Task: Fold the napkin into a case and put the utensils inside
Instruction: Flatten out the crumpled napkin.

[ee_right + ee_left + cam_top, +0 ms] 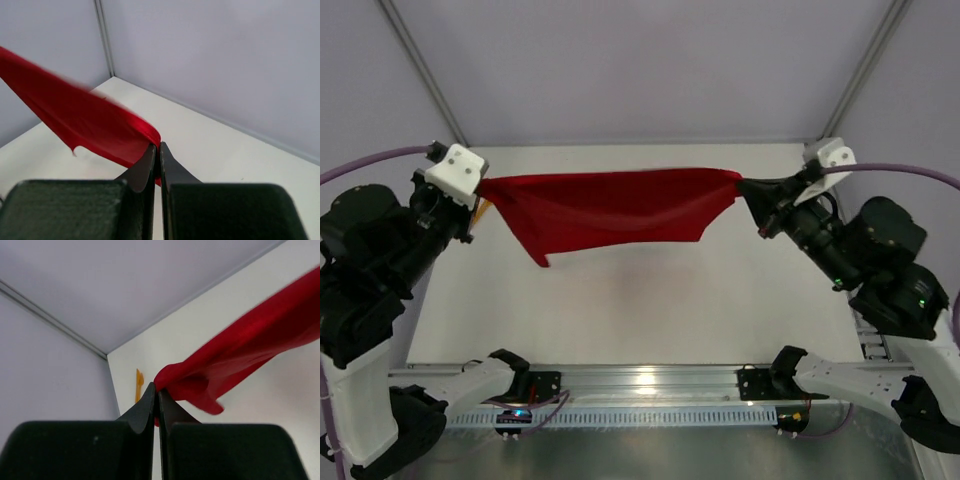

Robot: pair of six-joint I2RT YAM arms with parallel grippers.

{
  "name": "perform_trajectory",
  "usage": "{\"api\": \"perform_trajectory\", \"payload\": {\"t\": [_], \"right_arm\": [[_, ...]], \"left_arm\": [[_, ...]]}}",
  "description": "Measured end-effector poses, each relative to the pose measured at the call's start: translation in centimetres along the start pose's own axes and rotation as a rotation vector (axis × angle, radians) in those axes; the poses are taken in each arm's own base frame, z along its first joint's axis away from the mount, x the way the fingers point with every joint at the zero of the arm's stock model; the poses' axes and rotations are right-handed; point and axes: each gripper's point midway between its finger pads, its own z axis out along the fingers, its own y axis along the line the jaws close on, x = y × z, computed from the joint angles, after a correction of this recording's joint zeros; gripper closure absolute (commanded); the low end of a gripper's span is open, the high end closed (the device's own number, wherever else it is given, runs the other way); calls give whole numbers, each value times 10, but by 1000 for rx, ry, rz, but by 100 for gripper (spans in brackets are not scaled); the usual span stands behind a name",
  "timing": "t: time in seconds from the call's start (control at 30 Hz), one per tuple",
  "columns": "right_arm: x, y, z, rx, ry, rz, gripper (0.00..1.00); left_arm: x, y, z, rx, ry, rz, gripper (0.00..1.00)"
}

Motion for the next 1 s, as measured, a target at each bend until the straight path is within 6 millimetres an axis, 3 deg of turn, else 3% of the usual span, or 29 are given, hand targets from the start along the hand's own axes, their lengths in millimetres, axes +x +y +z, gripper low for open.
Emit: {"api": "perform_trajectory", "payload": {"t": [0.13, 0.23, 0.43, 0.57, 0.67, 0.73, 0.87, 1.0], "right_arm": [[-41, -5, -38, -36, -70, 2, 97], [-58, -3, -54, -71, -89, 5, 97], [-43, -15, -57, -14, 6, -16, 97], [-17, -27, -42, 82, 116, -49, 97], [7, -44, -16, 181, 220, -80, 97], [30, -66, 8, 257, 303, -79, 97], [90, -119, 60, 401, 478, -44, 97], [173, -137, 121, 405, 649, -20, 97]], "left_arm": [[-12, -6, -31, 69, -91, 14, 100], [-17, -18, -42, 139, -135, 15, 100], [-7, -33, -32, 204, -91, 11, 100], [10, -38, -7, 199, 1, 14, 100], [31, -45, 20, 197, 94, 23, 100], [47, -53, 43, 203, 171, 31, 100], [76, -67, 101, 203, 279, 41, 100], [116, -76, 163, 205, 398, 44, 100]]}}
